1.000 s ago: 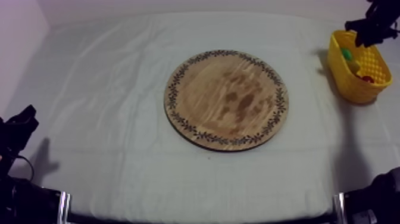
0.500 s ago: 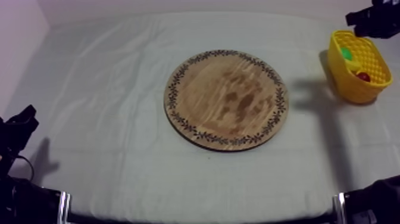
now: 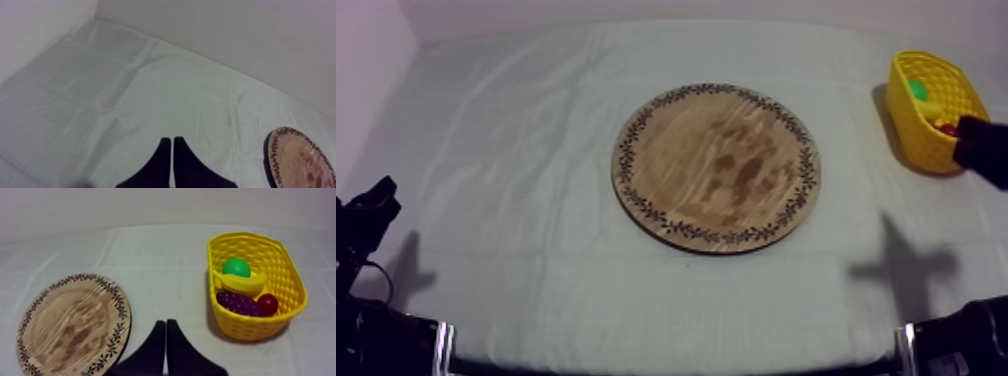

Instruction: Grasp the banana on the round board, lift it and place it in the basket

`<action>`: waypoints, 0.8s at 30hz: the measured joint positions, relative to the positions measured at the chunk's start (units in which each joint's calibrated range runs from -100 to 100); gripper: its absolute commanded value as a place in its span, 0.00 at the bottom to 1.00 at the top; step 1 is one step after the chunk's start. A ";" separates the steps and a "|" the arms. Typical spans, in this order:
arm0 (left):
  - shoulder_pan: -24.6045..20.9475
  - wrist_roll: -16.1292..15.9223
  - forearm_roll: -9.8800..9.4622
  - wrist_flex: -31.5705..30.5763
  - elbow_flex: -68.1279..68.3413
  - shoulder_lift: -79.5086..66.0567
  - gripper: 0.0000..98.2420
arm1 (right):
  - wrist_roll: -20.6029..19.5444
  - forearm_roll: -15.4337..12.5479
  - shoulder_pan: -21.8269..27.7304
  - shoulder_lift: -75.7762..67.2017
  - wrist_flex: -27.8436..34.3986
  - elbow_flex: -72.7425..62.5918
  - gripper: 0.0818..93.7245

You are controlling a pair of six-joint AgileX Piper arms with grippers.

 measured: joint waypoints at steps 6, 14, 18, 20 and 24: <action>0.00 0.00 0.00 0.00 0.00 0.00 0.00 | 4.15 -4.75 2.36 -13.56 -0.25 11.61 0.02; 0.00 0.00 0.00 0.00 0.00 0.00 0.00 | 0.29 4.28 1.16 -20.60 5.49 16.07 0.00; 0.00 0.00 0.00 0.00 0.00 0.00 0.00 | -2.43 6.36 1.03 -20.66 6.07 16.24 0.00; 0.00 0.00 0.00 0.00 0.00 0.00 0.00 | -2.70 6.49 0.99 -20.66 6.10 16.26 0.00; 0.00 0.00 0.00 0.00 0.00 0.00 0.00 | -1.15 6.49 0.96 -20.66 6.35 16.31 0.00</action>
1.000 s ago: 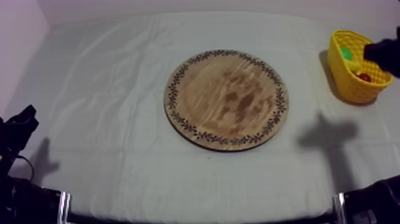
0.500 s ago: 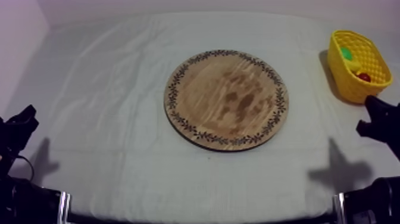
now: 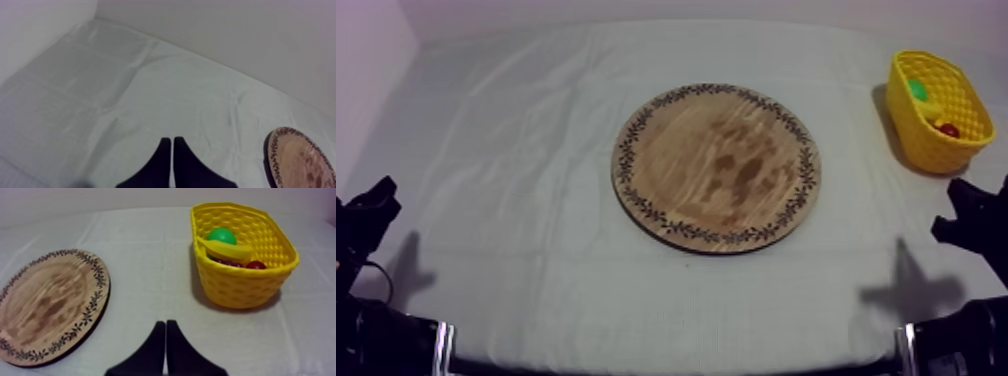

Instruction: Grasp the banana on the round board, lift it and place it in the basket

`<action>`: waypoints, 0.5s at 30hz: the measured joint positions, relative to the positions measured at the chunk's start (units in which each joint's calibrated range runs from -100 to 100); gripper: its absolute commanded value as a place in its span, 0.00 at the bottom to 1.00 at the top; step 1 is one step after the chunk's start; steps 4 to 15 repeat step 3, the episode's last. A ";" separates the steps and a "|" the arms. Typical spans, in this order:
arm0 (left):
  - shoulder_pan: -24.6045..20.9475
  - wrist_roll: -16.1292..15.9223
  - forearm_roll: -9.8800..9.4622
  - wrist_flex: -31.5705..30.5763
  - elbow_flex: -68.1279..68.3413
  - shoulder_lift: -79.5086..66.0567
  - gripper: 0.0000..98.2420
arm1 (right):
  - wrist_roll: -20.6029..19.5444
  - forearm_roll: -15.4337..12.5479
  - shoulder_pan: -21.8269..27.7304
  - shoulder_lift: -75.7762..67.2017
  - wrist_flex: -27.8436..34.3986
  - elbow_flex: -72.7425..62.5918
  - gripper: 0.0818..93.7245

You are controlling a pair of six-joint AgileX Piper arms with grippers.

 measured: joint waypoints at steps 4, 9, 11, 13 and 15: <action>0.00 0.00 0.00 0.00 0.00 0.00 0.00 | 2.94 0.05 -0.04 0.00 0.00 0.00 0.00; 0.00 0.00 0.00 0.00 0.00 0.00 0.00 | 2.94 0.05 -0.04 0.00 0.00 0.00 0.00; 0.00 0.00 0.00 0.00 0.00 0.00 0.00 | 2.94 0.05 -0.04 0.00 0.00 0.00 0.00; 0.00 0.00 0.00 0.00 0.00 0.00 0.00 | 2.94 0.05 -0.04 0.00 0.00 0.00 0.00; 0.00 0.00 0.00 0.00 0.00 0.00 0.00 | 2.94 0.05 -0.04 0.00 0.00 0.00 0.00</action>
